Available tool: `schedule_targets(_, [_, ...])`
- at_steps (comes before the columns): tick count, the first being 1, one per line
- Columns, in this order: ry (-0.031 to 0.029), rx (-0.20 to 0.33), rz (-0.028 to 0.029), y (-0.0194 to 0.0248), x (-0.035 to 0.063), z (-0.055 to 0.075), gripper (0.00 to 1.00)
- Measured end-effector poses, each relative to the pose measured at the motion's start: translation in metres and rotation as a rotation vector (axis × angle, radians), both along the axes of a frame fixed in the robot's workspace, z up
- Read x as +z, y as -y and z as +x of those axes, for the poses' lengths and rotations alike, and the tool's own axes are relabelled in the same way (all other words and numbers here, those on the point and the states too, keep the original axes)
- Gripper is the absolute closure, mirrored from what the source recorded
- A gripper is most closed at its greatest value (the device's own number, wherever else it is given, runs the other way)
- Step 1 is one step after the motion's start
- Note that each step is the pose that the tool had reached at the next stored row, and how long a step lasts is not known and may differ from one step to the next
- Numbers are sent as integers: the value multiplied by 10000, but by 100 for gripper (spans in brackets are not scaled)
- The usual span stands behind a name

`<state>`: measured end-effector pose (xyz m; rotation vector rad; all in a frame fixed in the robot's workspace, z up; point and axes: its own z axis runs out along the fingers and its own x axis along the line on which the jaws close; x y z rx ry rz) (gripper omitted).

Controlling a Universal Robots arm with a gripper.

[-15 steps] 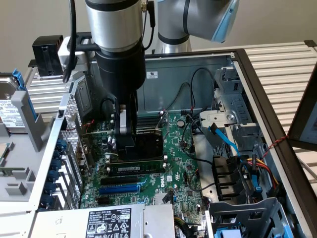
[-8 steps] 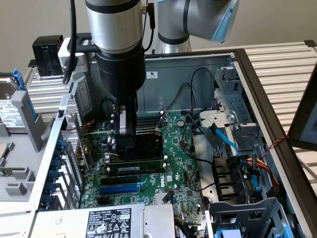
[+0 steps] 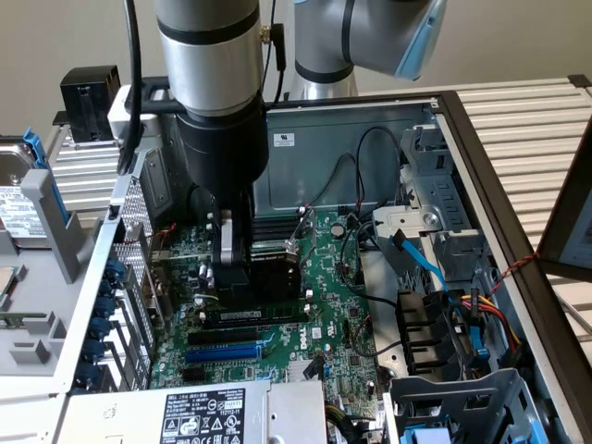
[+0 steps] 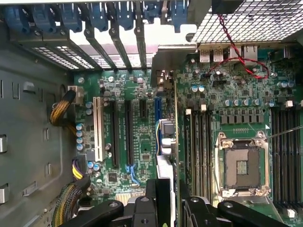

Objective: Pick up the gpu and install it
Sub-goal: 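Insert the gpu into the slot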

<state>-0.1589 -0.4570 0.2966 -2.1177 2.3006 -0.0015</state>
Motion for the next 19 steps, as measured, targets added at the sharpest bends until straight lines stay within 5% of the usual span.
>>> schedule_targets(3, [-2,0,12,8,-52,-59,72])
schedule_targets(10, [-2,-5,156,67,-148,-84,72])
schedule_targets(15, [-22,-6,187,68,-188,-97,72])
schedule_targets(19, [-102,-7,299,68,-205,-120,72])
